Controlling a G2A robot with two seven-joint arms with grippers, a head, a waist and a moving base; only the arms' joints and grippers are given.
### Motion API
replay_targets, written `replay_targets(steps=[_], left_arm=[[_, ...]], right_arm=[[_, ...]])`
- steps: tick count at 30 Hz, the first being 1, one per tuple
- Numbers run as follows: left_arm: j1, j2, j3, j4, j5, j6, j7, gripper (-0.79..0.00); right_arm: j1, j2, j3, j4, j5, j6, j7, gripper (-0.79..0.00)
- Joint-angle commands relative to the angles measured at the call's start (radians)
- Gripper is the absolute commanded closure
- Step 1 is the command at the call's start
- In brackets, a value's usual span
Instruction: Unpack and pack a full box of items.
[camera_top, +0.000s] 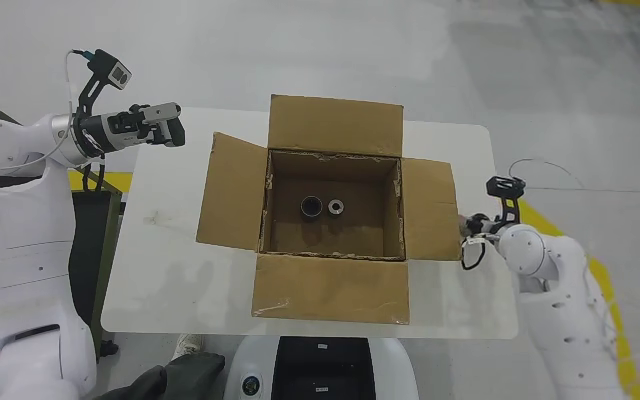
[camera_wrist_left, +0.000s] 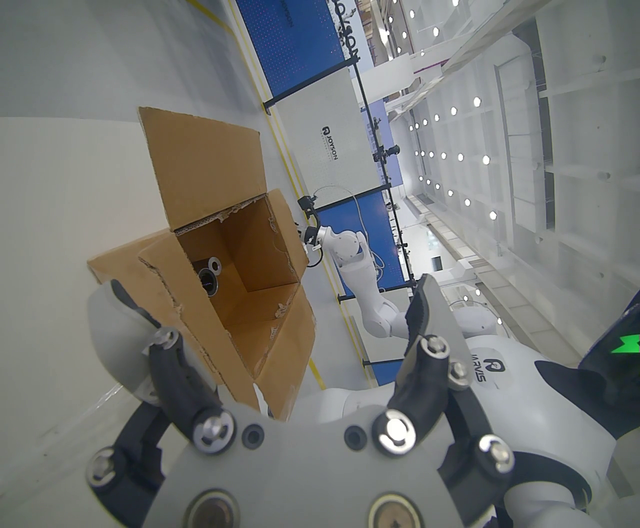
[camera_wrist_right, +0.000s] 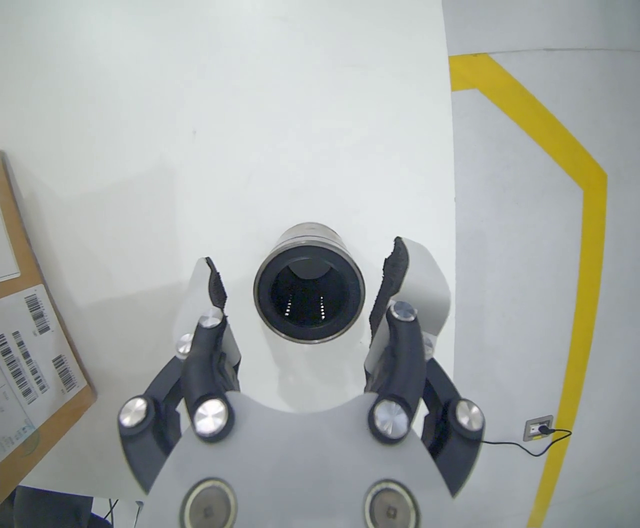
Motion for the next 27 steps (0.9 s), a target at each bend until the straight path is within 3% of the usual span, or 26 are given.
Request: replay_targets(steps=[1,12,27], left_arm=[[0.000,0.000,0.000,0.000,0.000,0.000,0.000,-0.785],[0.000,0.000,0.000,0.000,0.000,0.000,0.000,-0.785],[0.000,0.000,0.000,0.000,0.000,0.000,0.000,-0.785]], right_arm=[[-0.007,0.001,0.005,-0.021,-0.013,0.006,0.008,-0.631],[-0.056,0.011,0.066,-0.175,-0.115,0.059,0.033,-0.640],[-0.091,0.011,0.054,-0.440,-0.209,0.010,0.038,-0.699]])
